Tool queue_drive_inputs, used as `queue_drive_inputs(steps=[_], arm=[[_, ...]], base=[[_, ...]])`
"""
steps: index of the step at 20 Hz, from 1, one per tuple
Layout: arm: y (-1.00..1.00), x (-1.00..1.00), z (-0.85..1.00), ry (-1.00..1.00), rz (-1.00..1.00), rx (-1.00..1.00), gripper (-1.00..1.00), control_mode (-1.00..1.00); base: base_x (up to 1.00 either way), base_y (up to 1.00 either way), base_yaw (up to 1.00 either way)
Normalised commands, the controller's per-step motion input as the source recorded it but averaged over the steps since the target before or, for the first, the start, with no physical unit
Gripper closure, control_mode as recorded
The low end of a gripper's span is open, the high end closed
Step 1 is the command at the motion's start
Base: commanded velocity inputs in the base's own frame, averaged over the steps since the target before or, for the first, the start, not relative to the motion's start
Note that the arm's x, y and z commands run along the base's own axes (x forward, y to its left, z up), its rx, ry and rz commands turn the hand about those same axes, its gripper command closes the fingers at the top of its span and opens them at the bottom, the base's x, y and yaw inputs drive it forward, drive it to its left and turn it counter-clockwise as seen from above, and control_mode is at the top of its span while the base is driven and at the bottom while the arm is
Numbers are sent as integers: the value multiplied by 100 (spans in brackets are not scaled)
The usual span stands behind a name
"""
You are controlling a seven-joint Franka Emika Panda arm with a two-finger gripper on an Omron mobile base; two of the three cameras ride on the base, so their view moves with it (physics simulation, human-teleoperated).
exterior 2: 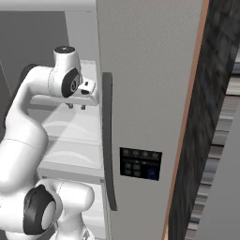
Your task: Grab the garlic and lemon from the fridge, place them in the blender, close the lid, and turn on the blender to create a marinade.
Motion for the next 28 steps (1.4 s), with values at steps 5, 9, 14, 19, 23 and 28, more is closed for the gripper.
queue_drive_inputs(steps=[5, 9, 14, 19, 23, 28], arm=[[12, 1, -3, -5, -4, 0, -100, -100], [74, 1, 21, -24, -4, 0, -100, -100], [52, 41, 20, -10, 14, 4, -100, -100], [46, 54, 35, -2, 10, -1, -100, -100], [36, 36, 27, -2, 12, -6, -100, -100], [23, 17, -14, 2, 15, -4, -100, -100]], base=[[0, 0, 0], [0, 0, 0], [0, 0, 0], [0, 0, 0], [0, 0, 0], [0, 0, 0]])
